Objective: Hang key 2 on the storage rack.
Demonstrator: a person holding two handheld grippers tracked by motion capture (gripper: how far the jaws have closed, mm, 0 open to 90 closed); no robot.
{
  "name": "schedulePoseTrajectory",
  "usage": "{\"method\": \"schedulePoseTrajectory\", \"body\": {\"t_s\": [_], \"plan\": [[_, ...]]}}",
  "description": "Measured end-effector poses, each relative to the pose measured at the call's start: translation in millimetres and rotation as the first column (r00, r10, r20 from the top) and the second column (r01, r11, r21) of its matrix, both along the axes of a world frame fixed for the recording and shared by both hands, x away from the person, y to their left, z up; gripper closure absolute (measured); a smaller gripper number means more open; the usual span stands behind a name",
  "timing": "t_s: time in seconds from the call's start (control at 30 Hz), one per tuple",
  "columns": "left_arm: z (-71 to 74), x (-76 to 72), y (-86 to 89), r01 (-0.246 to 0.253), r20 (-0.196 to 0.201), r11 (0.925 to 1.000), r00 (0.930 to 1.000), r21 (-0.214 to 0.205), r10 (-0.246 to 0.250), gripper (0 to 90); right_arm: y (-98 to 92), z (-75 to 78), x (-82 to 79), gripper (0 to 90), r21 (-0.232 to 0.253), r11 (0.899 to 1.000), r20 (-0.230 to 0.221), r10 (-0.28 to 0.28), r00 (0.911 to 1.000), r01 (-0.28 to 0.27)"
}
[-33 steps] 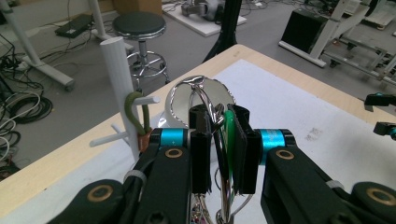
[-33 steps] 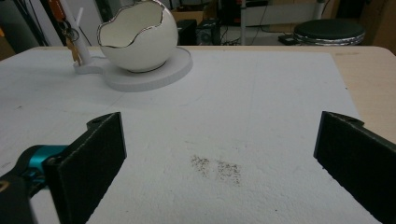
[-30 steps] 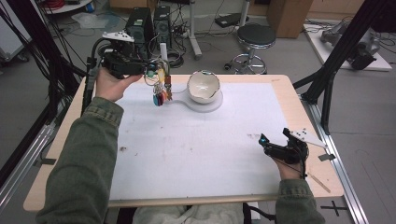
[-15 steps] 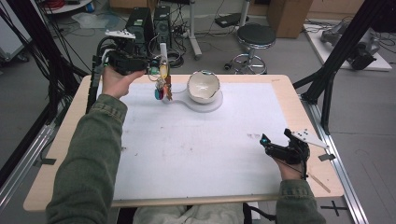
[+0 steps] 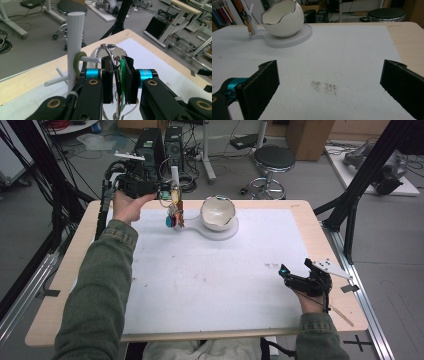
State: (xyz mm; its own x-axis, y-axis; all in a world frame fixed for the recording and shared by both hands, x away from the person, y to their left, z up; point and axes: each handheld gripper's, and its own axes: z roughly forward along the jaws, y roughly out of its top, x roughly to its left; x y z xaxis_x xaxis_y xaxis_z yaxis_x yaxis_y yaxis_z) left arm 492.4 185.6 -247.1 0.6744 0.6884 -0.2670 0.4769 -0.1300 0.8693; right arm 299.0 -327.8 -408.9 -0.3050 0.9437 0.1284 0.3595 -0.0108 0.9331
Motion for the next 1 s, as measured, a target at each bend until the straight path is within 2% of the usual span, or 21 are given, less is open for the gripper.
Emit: {"method": "schedulePoseTrajectory", "body": {"t_s": [0.17,0.33,0.47,0.57,0.67,0.73,0.77,0.83,0.87,0.9,0.93,1.0], "plan": [[-6.4,8.0,0.5,-0.043,-0.027,0.9991,0.9987,-0.008,0.042,79.7,-0.1,-0.2,0.4,1.4,0.002,1.0,0.001,-0.001,1.0,0.001],[-13.1,16.2,1.3,-0.098,-0.067,0.9951,0.9929,-0.004,0.098,79.6,0.3,0.3,-0.7,1.4,0.008,1.0,0.001,0.004,1.0,-0.004],[-15.9,19.3,2.0,-0.126,-0.082,0.992,0.9887,-0.003,0.125,79.2,-0.4,0.4,-1.1,1.4,0.01,1.0,0.005,0.01,0.9999,-0.01],[-17.0,19.6,-2.1,-0.156,-0.089,0.9867,0.9832,0.048,0.159,78.8,-1.5,0.2,-1.0,1.4,0.01,1.0,0.008,0.008,0.9999,-0.009],[-18.5,17.6,-7.4,-0.175,-0.057,0.9758,0.9813,0.131,0.184,78.6,-1.9,0.2,-1.0,1.4,0.01,1.0,0.006,0.006,1.0,-0.006],[-18.1,17.1,-7.0,-0.194,-0.048,0.9698,0.9781,0.149,0.203,76.6,-1.7,0.4,-1.4,1.4,0.012,1.0,0.003,0.004,1.0,-0.004],[-17.5,17.4,-5.6,-0.203,-0.049,0.9678,0.976,0.149,0.212,70.3,-1.8,0.3,-1.5,1.4,0.01,1.0,0.003,0.005,1.0,-0.005],[-16.9,18.1,-1.8,-0.207,-0.069,0.9704,0.9738,0.124,0.217,54.3,-1.6,0.2,-1.5,1.4,0.005,1.0,0.004,0.002,1.0,-0.002],[-16.6,17.9,1.4,-0.21,-0.081,0.9712,0.9723,0.113,0.219,49.0,-1.4,0.1,-1.5,1.4,0.005,1.0,0.004,0.001,1.0,-0.001],[-16.8,16.9,3.6,-0.225,-0.083,0.9689,0.9688,0.103,0.234,41.9,-1.4,0.1,-1.4,1.4,0.003,1.0,0.005,0.004,1.0,-0.004],[-17.2,15.8,6.2,-0.24,-0.087,0.9667,0.9649,0.088,0.248,37.5,-1.0,0.2,-1.8,1.4,0.007,1.0,0.001,0.003,1.0,-0.003],[-18.1,13.5,12.6,-0.261,-0.096,0.9633,0.9591,0.061,0.266,34.3,-1.2,0.2,-1.7,1.4,0.004,1.0,0.005,0.002,1.0,-0.002]]}}
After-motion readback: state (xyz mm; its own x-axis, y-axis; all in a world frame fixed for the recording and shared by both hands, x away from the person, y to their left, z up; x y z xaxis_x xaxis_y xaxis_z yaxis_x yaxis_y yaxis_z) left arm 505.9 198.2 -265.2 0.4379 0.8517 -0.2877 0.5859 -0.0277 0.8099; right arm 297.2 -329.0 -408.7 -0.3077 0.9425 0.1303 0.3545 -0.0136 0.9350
